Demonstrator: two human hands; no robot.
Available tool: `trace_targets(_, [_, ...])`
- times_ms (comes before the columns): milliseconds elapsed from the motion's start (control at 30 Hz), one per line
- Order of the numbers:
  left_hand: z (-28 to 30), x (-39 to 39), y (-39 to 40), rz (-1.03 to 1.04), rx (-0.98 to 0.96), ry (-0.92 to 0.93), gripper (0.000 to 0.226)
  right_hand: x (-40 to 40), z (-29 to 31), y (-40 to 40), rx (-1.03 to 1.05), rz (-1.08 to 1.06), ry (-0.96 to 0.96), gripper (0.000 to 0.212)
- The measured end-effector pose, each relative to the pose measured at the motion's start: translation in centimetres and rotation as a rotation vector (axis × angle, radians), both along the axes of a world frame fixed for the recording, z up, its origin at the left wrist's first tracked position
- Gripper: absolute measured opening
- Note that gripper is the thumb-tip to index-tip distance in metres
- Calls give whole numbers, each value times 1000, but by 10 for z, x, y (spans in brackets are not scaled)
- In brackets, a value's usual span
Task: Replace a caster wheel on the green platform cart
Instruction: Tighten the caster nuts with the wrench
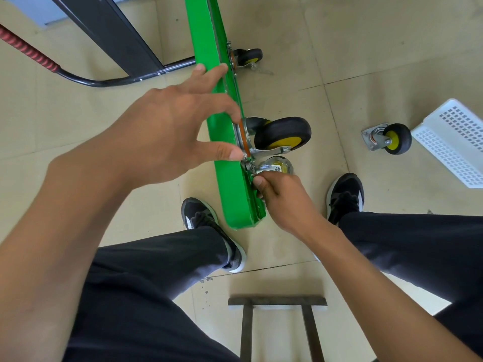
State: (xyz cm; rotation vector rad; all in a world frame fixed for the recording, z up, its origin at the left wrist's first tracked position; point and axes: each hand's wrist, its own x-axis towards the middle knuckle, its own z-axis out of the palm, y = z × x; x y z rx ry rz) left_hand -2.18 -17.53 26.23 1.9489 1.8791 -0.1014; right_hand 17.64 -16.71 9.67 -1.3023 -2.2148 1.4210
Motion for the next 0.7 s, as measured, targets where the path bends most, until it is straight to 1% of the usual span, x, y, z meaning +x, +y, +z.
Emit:
trace_targets(133, [1, 1, 0, 5, -10, 15, 70, -8, 21, -11, 30, -105, -164, 50])
trace_targets(167, [1, 1, 0, 5, -10, 15, 70, -11, 29, -10, -15, -143, -171, 53])
trace_targets(233, [1, 1, 0, 6, -7, 7, 71, -13, 43, -1, -208, -198, -129, 54])
trace_targets(300, [1, 1, 0, 7, -7, 8, 71, -12, 53, 9, -398, -185, -96, 50])
trace_targets(367, [1, 1, -1, 0, -1, 7, 71, -7, 54, 16, -504, -160, -57, 49])
trace_targets(433, [1, 1, -1, -2, 1, 5, 70, 2, 50, 16, -553, -170, -7, 48])
trace_targets(567, [2, 1, -1, -7, -6, 17, 71, 16, 34, 11, -497, -177, 49, 42])
trace_targets(700, [2, 2, 0, -6, -13, 35, 71, 15, 20, 4, -296, -132, 66, 37])
